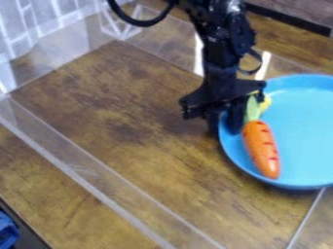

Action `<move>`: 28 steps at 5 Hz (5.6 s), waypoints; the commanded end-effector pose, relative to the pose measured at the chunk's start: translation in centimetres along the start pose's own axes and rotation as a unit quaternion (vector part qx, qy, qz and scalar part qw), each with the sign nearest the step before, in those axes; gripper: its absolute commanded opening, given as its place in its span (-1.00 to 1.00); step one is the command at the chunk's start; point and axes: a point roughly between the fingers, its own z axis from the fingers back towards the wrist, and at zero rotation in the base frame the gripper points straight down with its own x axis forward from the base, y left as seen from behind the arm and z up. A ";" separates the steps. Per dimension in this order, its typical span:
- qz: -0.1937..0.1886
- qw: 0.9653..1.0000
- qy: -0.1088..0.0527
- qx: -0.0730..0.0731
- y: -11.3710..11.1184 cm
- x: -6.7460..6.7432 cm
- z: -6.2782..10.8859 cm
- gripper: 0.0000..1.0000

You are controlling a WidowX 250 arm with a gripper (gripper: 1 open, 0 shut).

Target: Move the carrot to the right side

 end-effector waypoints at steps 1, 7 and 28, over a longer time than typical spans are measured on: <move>0.024 0.999 0.016 0.032 1.4 -1.9 -2.1 -1.00; 0.055 0.998 -0.010 0.029 2.8 0.7 4.2 -1.00; -0.360 0.922 0.138 -0.025 -0.3 -8.9 2.9 1.00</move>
